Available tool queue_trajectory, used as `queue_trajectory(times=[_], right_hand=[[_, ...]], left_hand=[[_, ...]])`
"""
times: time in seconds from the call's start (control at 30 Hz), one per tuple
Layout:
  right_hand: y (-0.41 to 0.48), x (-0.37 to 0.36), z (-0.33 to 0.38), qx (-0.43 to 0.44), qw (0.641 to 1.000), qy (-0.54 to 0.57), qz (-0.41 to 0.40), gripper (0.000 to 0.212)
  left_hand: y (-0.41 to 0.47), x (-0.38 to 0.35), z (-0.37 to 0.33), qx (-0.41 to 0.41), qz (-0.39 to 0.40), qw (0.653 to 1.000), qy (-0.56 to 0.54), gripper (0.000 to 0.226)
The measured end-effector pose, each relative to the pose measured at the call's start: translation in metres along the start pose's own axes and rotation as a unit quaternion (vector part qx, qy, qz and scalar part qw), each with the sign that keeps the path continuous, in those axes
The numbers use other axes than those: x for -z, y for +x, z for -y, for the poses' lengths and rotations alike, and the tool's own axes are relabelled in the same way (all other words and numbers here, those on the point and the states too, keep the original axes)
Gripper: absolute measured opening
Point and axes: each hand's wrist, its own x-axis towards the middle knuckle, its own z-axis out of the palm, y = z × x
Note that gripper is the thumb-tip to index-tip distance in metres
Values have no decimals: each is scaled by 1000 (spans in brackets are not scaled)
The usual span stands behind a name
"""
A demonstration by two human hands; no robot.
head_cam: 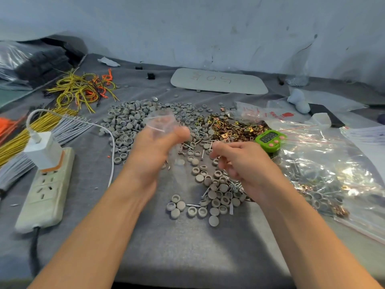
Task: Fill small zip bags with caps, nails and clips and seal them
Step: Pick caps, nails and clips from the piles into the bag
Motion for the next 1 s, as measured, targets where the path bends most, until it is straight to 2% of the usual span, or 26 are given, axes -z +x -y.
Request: queue_trajectory(times=[0.07,0.1,0.13,0.17,0.23,0.3,0.33,0.4,0.53,0.67,0.8,0.93,1.0], right_hand=[[-1,-3,-1,-42,998,3,41,19],[-1,-4,-2,-55,997,8,56,14],[-1,-4,-2,-62,996,13,66,10],[-1,-4,-2,-64,995,22,71,9],[0,-4,-2,-61,995,44,68,16],[0,-4,-2,-47,995,62,61,30],[-1,-5,-2,-34,995,73,59,34],[-1,-7,-2,-5,993,103,54,34],[-3,-8,-1,54,991,120,37,22],[-5,-12,-2,118,992,24,31,19],[-8,-17,1,186,981,-55,-12,18],[-10,-13,7,207,975,47,-66,18],[-7,-1,9,183,972,96,-113,19]], left_hand=[[2,1,-4,-20,-42,995,-88,36],[2,2,-5,-50,-82,991,-94,34],[3,3,-4,-97,-134,985,-43,38],[4,6,-2,-152,-184,969,59,45],[5,8,5,-237,-222,894,307,57],[5,8,14,-273,-187,824,460,60],[5,7,19,-280,-152,803,503,59],[4,2,29,-259,-75,787,555,60],[4,-3,38,-199,6,808,554,57],[0,-8,35,-186,30,837,513,52],[-4,-16,29,-169,33,858,484,46],[-6,-13,25,-129,14,893,431,46],[-4,-10,22,-95,0,931,353,45]])
